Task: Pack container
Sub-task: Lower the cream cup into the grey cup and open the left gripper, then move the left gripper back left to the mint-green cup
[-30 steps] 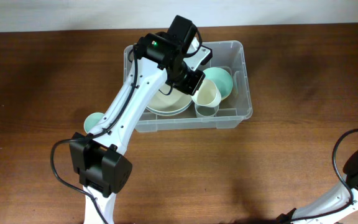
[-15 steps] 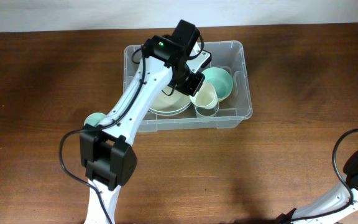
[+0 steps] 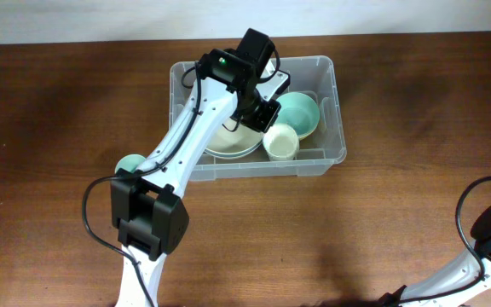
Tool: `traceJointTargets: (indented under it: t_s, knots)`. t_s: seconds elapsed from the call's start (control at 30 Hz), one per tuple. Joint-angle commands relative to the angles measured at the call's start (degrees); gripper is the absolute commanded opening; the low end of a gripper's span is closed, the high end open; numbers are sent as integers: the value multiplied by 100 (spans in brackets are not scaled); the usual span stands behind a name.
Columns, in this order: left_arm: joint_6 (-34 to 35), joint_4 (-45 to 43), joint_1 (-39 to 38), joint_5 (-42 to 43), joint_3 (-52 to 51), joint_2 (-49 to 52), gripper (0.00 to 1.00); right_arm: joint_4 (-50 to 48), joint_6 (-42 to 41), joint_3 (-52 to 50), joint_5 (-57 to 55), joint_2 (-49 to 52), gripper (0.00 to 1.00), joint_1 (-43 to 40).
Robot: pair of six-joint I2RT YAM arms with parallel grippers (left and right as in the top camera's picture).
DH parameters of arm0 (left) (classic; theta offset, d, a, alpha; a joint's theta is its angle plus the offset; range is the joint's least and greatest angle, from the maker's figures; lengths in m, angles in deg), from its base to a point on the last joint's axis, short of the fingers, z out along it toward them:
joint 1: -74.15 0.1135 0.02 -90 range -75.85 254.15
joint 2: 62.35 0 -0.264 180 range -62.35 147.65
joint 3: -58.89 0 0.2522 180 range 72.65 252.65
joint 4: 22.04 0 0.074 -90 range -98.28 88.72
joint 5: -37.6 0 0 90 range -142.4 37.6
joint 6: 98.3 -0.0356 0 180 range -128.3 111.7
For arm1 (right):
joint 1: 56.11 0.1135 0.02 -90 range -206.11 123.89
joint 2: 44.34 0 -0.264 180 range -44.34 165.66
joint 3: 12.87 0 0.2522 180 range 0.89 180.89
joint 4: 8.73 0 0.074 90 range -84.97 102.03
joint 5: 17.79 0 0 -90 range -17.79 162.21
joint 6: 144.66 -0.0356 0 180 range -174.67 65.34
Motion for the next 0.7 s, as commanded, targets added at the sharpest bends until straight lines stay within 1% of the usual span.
traceJointTargets:
  t_s: [0.0, 0.1, 0.13, 0.2, 0.3, 0.33, 0.4, 0.5, 0.6, 0.67]
  knots:
    - [-11, -7, -7, 2, -7, 57, 14, -4, -4, -28, -52, -42, 99, 20]
    - [-11, 7, -7, 0, -7, 57, 15, -4, -4, -28, -52, -42, 99, 20]
    - [-11, 7, -7, 2, -7, 57, 18, -4, -2, -28, -52, -42, 99, 20]
    - [-11, -2, -7, 0, -7, 57, 20, -4, -4, -28, -52, -42, 99, 20]
    - [-13, -70, 11, -68, -2, 55, 29, -4, -2, -28, -52, -42, 99, 20]
    - [-11, -87, 26, -136, 15, 55, 31, -4, -2, -28, -52, -42, 99, 20]
    - [-11, -79, 103, -350, 146, 55, 38, -4, -4, -28, -50, -42, 99, 20]
    - [-7, 118, 306, -769, 579, 37, 56, -4, -4, -28, -52, -42, 99, 20]
    - [153, 570, 612, -1178, 1263, 11, 76, -4, -2, -28, -52, -42, 99, 20]
    - [295, 946, 850, -1478, 1733, -11, 86, -4, -4, -28, -52, -42, 99, 20]
